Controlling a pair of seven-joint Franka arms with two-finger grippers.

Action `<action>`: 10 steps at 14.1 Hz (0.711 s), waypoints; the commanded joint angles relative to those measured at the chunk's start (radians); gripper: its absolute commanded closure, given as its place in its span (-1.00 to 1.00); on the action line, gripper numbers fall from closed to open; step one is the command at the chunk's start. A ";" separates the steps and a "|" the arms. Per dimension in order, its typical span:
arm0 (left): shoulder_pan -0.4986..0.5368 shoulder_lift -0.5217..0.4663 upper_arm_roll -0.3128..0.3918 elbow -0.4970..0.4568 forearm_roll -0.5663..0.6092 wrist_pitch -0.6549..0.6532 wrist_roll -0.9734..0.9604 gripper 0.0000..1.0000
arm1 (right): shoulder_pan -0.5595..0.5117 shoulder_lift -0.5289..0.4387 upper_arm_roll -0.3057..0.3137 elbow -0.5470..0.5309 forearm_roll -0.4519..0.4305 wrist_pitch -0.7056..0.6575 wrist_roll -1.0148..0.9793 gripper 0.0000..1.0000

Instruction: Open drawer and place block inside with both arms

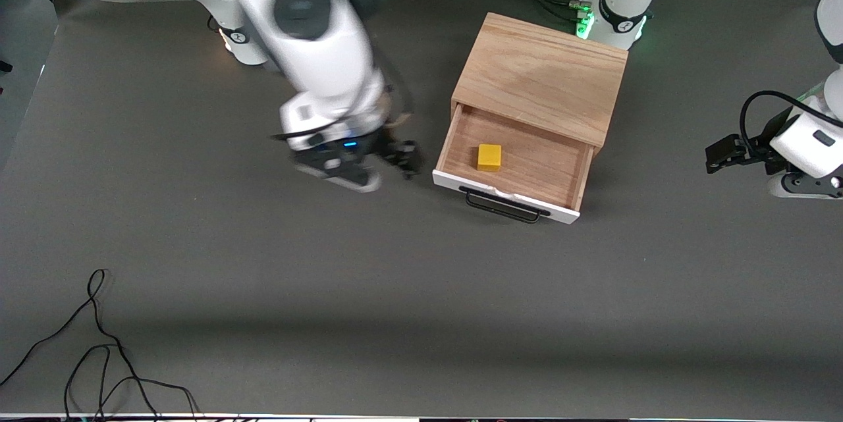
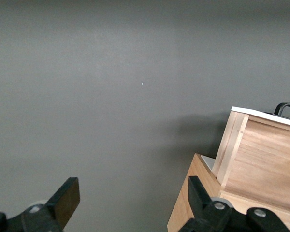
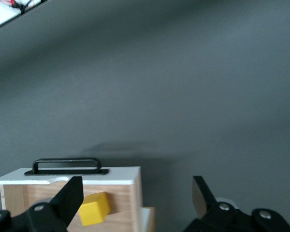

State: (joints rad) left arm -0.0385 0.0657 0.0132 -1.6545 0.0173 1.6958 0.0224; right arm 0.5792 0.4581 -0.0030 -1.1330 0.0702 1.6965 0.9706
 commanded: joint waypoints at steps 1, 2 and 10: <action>0.005 -0.013 -0.009 0.016 -0.008 -0.033 0.008 -1.00 | -0.148 -0.183 0.005 -0.227 0.057 0.018 -0.188 -1.00; 0.005 -0.014 -0.009 0.018 -0.007 -0.039 0.008 -1.00 | -0.200 -0.221 0.005 -0.264 0.057 0.017 -0.266 -1.00; -0.001 -0.030 -0.009 0.021 -0.007 -0.073 0.010 -1.00 | -0.283 -0.412 -0.225 -0.508 0.037 0.043 -0.662 -1.00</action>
State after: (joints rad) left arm -0.0387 0.0541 0.0060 -1.6389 0.0172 1.6514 0.0224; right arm 0.2940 0.1083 -0.1833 -1.5463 0.1004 1.7010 0.3874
